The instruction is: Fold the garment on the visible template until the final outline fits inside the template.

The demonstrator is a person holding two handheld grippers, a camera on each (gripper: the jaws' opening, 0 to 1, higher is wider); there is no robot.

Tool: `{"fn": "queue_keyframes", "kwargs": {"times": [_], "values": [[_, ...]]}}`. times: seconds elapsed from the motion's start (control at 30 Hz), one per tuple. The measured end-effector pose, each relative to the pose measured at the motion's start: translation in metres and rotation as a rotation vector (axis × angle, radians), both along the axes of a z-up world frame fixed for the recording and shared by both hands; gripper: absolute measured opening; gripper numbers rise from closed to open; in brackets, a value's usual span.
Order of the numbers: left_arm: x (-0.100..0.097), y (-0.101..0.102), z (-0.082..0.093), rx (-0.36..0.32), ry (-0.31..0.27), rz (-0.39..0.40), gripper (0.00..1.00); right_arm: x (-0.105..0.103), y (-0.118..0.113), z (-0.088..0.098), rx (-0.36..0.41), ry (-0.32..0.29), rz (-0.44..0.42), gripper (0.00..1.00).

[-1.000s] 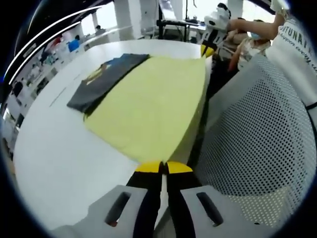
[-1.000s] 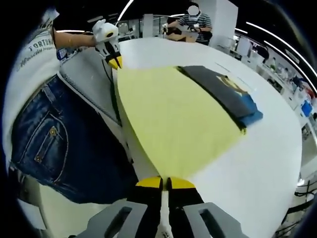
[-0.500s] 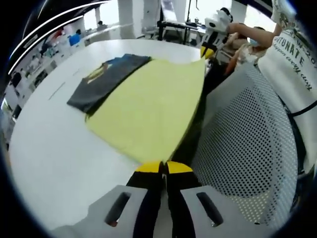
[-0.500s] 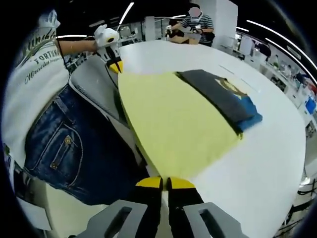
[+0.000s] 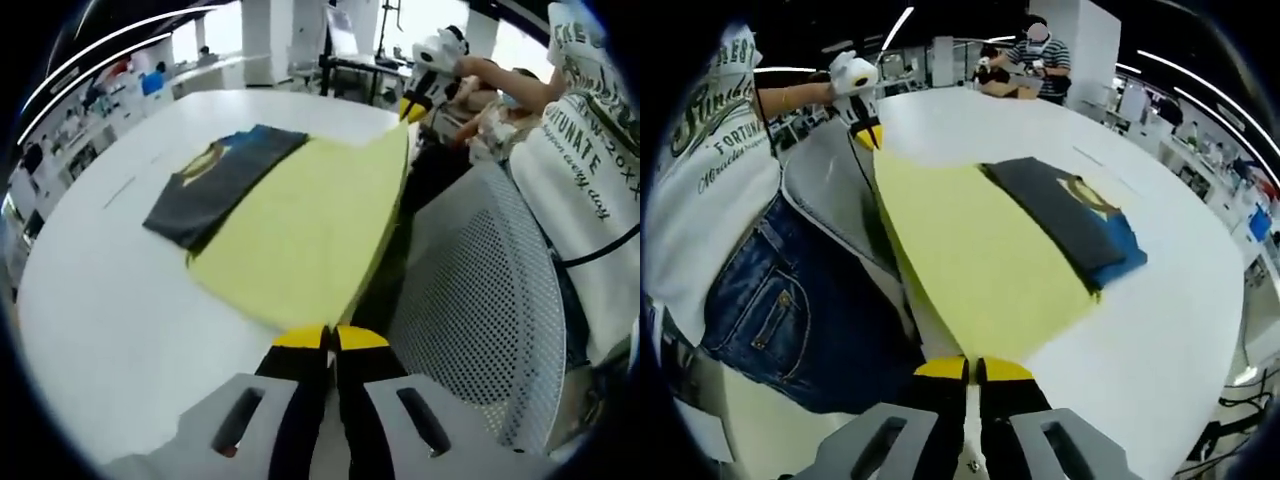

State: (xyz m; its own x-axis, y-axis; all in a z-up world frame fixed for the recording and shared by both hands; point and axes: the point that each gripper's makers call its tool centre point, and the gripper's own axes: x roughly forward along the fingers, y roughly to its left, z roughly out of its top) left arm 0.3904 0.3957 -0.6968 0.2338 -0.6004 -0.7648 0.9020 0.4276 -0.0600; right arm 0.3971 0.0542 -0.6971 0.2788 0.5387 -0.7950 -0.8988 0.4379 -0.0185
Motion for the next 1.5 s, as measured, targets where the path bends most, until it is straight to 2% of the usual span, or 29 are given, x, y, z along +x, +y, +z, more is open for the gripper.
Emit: {"fn": "queue_keyframes", "kwargs": {"times": [0.13, 0.27, 0.47, 0.73, 0.9, 1.23, 1.4, 1.5], "values": [[0.009, -0.001, 0.012, -0.027, 0.0, 0.047, 0.0, 0.008, 0.001, 0.007, -0.011, -0.029, 0.009, 0.0], [0.011, -0.003, 0.019, -0.03, 0.0, 0.056, 0.0, 0.013, 0.0, 0.013, -0.019, -0.049, 0.017, 0.0], [0.017, -0.005, 0.029, -0.026, -0.03, 0.054, 0.0, 0.024, -0.003, 0.019, -0.021, -0.074, 0.02, 0.0], [0.038, -0.003, 0.047, -0.024, -0.096, 0.077, 0.0, 0.045, -0.004, 0.037, -0.02, -0.138, 0.024, 0.0], [0.052, -0.005, 0.053, -0.017, -0.127, 0.084, 0.0, 0.055, 0.0, 0.044, -0.033, -0.165, 0.028, 0.0], [0.084, -0.005, 0.057, -0.002, -0.188, 0.105, 0.0, 0.07, 0.004, 0.048, -0.06, -0.178, 0.04, 0.0], [0.102, -0.007, 0.061, 0.017, -0.232, 0.105, 0.0, 0.083, 0.003, 0.048, -0.076, -0.195, 0.034, 0.0], [0.111, -0.009, 0.063, 0.015, -0.236, 0.106, 0.0, 0.093, 0.002, 0.047, -0.079, -0.203, 0.018, 0.0]]}}
